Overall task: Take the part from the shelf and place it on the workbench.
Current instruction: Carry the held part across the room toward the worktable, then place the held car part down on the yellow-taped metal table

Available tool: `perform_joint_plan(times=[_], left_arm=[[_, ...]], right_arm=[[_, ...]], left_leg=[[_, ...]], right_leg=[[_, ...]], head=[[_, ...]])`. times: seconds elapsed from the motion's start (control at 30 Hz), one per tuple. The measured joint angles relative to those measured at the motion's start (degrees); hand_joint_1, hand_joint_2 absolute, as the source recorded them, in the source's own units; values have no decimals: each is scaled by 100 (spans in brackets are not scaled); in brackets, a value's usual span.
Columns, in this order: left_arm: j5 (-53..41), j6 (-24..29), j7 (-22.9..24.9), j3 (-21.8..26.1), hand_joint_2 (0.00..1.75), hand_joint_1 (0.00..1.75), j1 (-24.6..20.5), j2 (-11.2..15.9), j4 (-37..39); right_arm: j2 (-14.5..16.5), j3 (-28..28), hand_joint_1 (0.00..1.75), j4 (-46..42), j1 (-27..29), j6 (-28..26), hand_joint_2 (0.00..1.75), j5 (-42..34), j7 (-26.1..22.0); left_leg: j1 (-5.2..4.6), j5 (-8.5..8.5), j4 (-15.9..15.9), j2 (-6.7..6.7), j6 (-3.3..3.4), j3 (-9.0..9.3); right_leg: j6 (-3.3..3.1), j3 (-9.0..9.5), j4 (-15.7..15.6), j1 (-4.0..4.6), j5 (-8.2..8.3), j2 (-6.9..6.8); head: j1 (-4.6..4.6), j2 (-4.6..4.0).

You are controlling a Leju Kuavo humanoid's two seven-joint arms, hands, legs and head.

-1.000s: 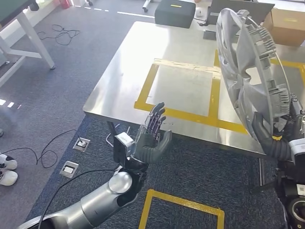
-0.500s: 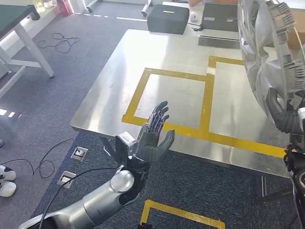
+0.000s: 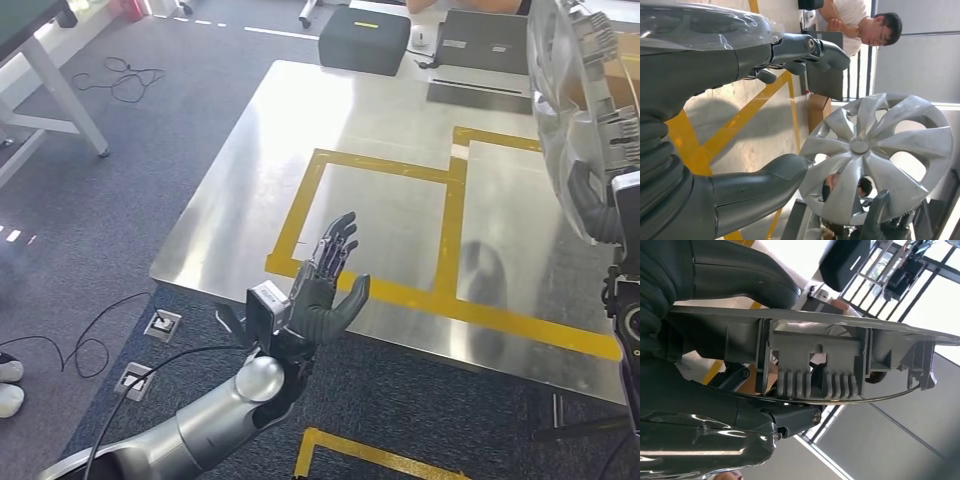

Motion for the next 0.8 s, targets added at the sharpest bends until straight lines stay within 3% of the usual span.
perform_joint_plan(times=[0.43,0.8], left_arm=[[-12,-25,-72,0,175,0,8,1,67],[234,-128,-221,5,175,0,5,2,146]], right_arm=[[26,-5,175,785,-258,-120,175,262,28],[26,52,175,1935,-653,-347,175,1233,258]], left_leg=[[-14,8,0,-4,32,-2],[-7,10,-12,-1,30,2]], right_leg=[[48,9,-35,-8,-1,-8],[48,8,-34,-2,-2,-4]], head=[[-1,0],[-1,0]])
